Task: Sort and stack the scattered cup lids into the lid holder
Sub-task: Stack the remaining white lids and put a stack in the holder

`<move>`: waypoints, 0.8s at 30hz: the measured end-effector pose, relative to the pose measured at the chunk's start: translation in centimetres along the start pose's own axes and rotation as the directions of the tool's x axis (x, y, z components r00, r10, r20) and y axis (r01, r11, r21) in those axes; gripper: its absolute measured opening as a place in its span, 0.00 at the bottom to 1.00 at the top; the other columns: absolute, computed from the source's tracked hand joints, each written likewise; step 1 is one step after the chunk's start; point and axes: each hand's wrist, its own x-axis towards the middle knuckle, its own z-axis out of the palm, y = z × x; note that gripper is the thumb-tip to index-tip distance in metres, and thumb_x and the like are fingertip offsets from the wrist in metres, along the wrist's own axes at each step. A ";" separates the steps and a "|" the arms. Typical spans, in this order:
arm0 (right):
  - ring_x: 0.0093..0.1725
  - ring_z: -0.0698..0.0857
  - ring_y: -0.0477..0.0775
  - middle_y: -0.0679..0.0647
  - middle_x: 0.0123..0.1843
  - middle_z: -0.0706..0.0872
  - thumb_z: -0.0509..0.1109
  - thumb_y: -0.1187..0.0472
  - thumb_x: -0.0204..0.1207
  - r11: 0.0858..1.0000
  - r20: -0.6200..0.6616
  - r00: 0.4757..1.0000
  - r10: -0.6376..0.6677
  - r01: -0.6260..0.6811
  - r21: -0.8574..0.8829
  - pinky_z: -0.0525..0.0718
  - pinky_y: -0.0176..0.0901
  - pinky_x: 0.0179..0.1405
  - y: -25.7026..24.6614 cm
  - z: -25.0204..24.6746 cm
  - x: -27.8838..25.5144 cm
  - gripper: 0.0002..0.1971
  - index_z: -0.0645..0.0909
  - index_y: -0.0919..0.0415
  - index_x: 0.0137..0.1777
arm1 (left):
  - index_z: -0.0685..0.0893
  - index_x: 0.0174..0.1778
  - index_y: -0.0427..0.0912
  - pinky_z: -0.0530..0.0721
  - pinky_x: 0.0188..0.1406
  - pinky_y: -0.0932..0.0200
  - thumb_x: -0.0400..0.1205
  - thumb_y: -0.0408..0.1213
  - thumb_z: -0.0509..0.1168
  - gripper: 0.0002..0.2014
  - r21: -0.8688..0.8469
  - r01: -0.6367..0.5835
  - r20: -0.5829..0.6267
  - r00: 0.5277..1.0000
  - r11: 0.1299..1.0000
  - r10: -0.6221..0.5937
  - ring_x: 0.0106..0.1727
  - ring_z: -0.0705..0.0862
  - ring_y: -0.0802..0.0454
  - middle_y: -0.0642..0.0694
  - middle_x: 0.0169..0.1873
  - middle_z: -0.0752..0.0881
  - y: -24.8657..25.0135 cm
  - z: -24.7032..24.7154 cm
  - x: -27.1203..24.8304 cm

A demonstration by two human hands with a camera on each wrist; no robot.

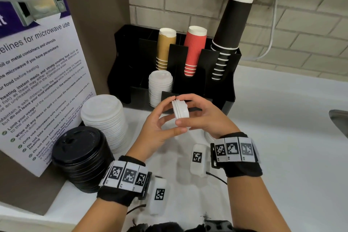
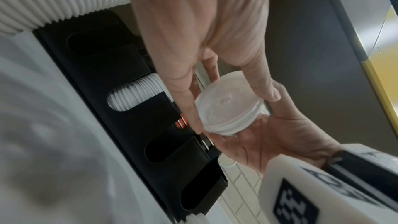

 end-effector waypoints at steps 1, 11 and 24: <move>0.55 0.88 0.55 0.53 0.59 0.84 0.84 0.57 0.62 1.000 -0.004 1.000 -0.006 0.006 -0.014 0.87 0.64 0.53 -0.1 0.1 0.2 0.28 0.81 0.39 0.61 | 0.74 0.74 0.59 0.84 0.62 0.59 0.65 0.41 0.81 0.40 0.002 -0.006 -0.005 1.000 1.000 0.006 0.68 0.81 0.56 0.55 0.66 0.81 0.0 0.0 0.1; 0.53 0.82 0.50 0.49 0.55 0.79 0.84 0.60 0.63 0.934 -0.233 0.942 -0.244 0.164 -0.316 0.84 0.40 0.48 -4.1 -1.1 9.8 0.32 0.73 0.59 0.64 | 0.78 0.68 0.50 0.85 0.59 0.57 0.81 0.37 0.70 0.19 -0.054 0.060 -0.345 0.936 0.997 -0.075 0.54 0.85 0.62 0.47 0.64 0.80 -0.3 -0.6 0.8; 0.79 0.65 0.61 0.58 0.80 0.66 0.71 0.55 0.76 0.514 0.100 0.995 0.005 0.083 -0.854 0.66 0.52 0.77 -3.5 0.8 17.0 0.36 0.61 0.48 0.83 | 0.84 0.58 0.52 0.82 0.68 0.43 0.82 0.35 0.69 0.11 0.046 0.155 -0.333 0.934 0.987 -0.131 0.52 0.84 0.60 0.55 0.57 0.82 -0.7 -1.8 0.7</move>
